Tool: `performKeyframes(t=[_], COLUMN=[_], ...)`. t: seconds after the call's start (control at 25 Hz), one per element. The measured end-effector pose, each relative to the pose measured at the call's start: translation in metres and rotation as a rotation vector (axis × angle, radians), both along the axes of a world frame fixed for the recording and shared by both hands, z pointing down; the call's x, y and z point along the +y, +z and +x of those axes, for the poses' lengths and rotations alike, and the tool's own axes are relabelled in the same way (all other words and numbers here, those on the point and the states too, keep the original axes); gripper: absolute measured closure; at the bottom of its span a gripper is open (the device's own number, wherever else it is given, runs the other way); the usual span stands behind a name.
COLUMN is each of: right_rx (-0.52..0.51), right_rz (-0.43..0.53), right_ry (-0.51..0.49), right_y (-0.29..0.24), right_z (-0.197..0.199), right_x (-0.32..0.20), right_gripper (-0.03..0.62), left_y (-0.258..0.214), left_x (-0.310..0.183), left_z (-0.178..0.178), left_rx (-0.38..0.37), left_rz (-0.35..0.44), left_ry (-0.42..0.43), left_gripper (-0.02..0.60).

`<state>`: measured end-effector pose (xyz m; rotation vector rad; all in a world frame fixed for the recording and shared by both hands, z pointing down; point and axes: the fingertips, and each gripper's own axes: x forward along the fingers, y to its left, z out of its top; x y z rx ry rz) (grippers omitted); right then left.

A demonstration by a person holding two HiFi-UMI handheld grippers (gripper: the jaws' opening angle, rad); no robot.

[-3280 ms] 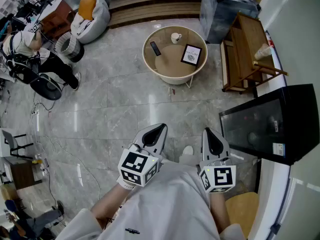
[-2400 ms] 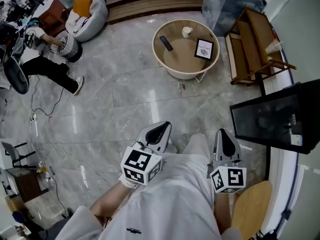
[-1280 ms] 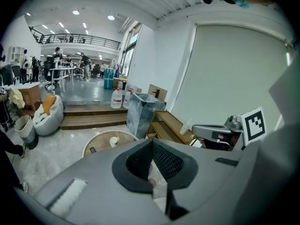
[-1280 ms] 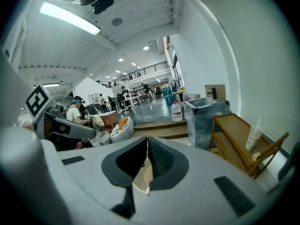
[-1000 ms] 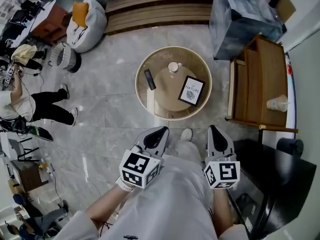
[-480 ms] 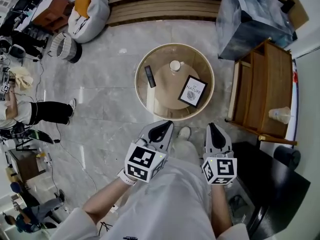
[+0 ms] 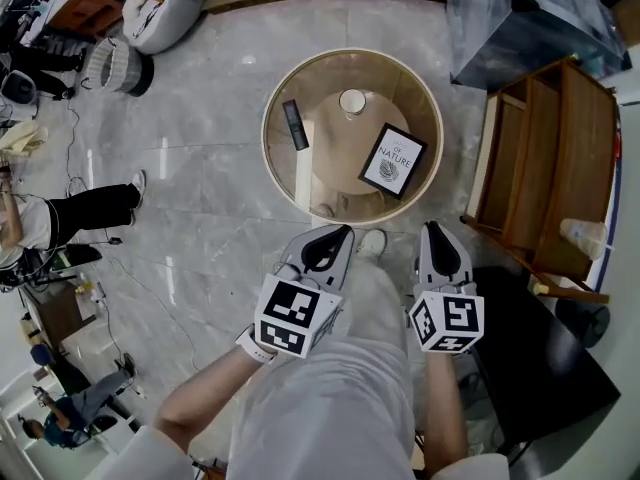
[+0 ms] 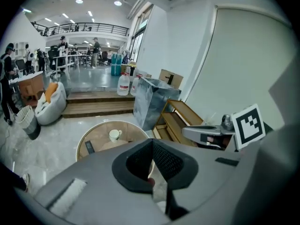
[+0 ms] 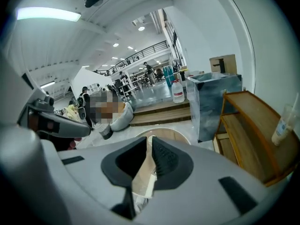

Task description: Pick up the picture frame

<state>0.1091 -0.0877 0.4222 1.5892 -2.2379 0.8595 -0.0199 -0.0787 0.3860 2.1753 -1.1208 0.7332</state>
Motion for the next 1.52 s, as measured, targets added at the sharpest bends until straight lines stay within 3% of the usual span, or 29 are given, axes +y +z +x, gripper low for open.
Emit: performKeyframes(t=[0.36, 0.52, 1.04, 1.24, 1.52], right_rx=[0.002, 0.018, 0.042, -0.008, 0.034], right_rz=[-0.073, -0.142, -0.281, -0.337, -0.401], right_ry=[0.008, 0.016, 0.064, 0.118, 0.176], right_y=[0.116, 0.158, 0.304, 0.35, 0.4], right_z=[-0.002, 0.006, 0.004, 0.002, 0.012], right_x=[-0.029, -0.031, -0.058, -0.063, -0.068], right_gripper=[0.585, 0.502, 0.499, 0.497, 0.496], left_y=[0.112, 0.141, 0.256, 0.293, 0.336], left_x=[-0.019, -0.024, -0.071, -0.079, -0.08], left_z=[0.005, 0.015, 0.012, 0.007, 0.007], left_rx=[-0.137, -0.101, -0.1, -0.118, -0.096], left_rz=[-0.039, -0.085, -0.108, -0.109, -0.15], left_ry=[0.095, 0.087, -0.003, -0.003, 0.011], left_gripper=[0.591, 0.591, 0.591, 0.591, 0.591])
